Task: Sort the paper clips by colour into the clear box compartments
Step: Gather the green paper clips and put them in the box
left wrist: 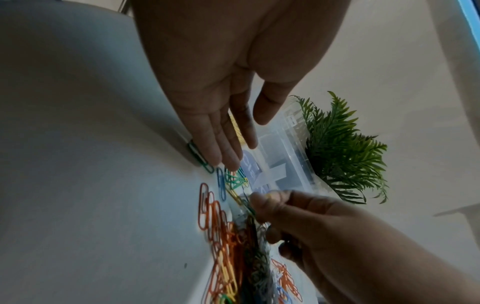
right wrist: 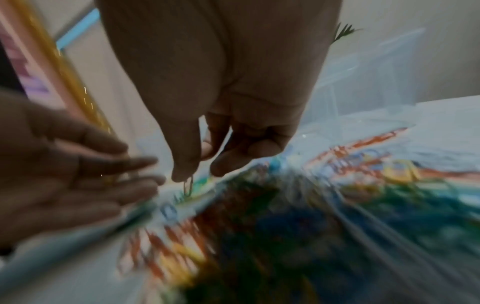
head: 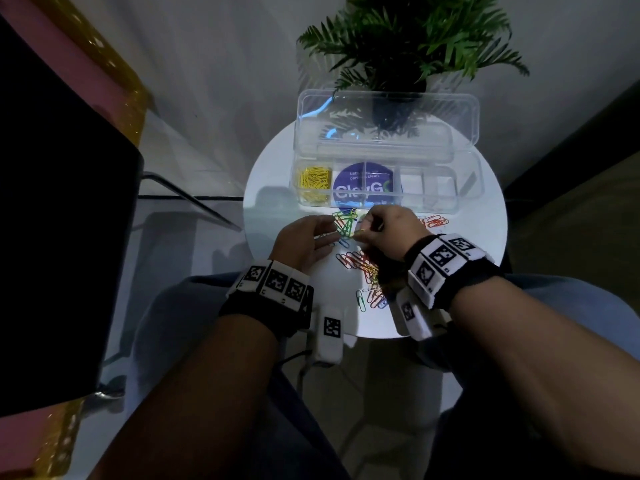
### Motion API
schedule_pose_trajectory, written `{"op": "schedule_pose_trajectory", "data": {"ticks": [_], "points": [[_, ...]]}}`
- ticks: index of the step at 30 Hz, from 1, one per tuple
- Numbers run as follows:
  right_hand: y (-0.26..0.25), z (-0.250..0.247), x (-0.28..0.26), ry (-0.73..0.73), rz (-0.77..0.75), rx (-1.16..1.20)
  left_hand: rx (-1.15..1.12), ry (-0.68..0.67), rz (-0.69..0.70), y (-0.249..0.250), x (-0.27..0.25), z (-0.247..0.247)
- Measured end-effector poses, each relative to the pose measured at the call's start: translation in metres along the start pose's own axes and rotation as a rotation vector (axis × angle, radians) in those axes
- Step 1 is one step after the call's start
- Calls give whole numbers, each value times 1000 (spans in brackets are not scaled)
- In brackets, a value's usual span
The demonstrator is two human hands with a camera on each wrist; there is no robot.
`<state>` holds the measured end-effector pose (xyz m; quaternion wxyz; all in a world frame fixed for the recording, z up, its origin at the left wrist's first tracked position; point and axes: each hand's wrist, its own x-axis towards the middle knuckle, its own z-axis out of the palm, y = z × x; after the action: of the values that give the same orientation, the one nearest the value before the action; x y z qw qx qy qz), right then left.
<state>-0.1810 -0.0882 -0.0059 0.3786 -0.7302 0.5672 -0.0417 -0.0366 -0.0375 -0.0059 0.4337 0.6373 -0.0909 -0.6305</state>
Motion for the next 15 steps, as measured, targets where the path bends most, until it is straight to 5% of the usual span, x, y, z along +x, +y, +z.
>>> {"op": "schedule_pose_trajectory", "data": {"ticks": [7, 12, 15], "points": [[-36, -12, -4, -109, -230, 126, -295, -185, -111, 0, -9, 1], [-30, -14, 0, 125, -168, 193, -282, -172, -97, 4, -9, -5], [-12, -6, 2, 71, -112, -61, -295, -129, -87, 3, -6, -11]]}}
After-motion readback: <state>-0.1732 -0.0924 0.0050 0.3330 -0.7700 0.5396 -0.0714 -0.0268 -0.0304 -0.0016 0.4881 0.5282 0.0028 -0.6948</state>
